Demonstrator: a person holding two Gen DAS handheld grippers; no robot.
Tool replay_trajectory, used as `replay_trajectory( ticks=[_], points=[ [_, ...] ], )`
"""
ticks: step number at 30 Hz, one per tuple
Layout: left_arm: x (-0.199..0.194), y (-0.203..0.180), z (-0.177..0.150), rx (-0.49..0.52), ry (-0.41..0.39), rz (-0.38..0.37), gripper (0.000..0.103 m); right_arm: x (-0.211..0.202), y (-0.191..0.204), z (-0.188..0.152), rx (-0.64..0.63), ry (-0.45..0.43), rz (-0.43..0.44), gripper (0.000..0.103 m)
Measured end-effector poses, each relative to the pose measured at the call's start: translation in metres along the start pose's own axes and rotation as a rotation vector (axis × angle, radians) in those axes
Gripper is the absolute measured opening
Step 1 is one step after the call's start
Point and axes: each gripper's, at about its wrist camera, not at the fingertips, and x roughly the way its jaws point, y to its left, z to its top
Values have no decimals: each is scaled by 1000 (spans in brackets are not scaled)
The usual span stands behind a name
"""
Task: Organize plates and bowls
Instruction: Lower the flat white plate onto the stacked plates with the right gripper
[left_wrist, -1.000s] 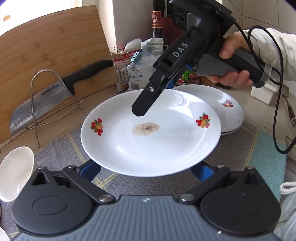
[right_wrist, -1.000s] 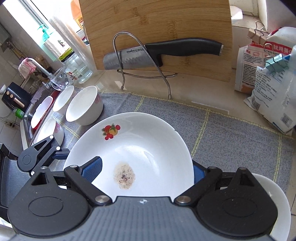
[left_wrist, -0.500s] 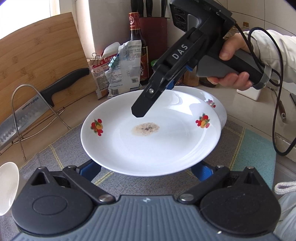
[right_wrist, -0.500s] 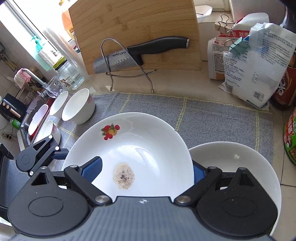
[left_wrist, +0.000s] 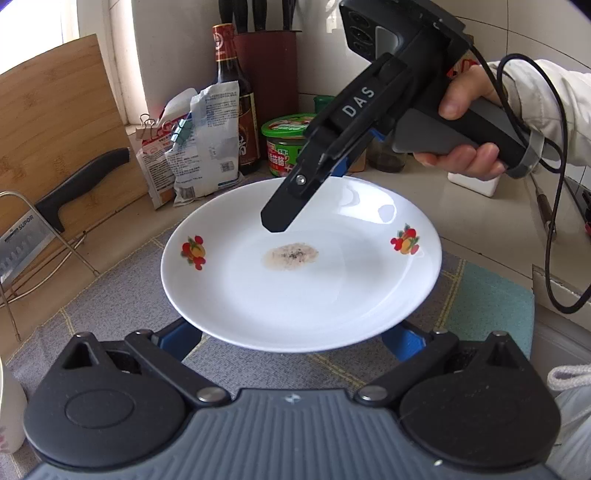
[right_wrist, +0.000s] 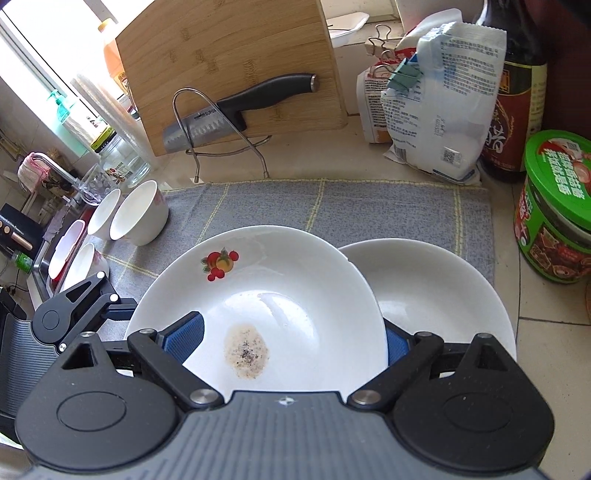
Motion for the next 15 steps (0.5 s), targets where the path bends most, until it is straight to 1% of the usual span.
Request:
replay_trajectory(
  ticks=[8, 15],
  points=[
    [12, -10, 6, 21, 10, -24, 102, -7, -15, -11, 26, 1, -19, 98],
    [19, -11, 9, 32, 15, -41, 102, -11, -26, -16, 43, -1, -31, 99]
  ],
)
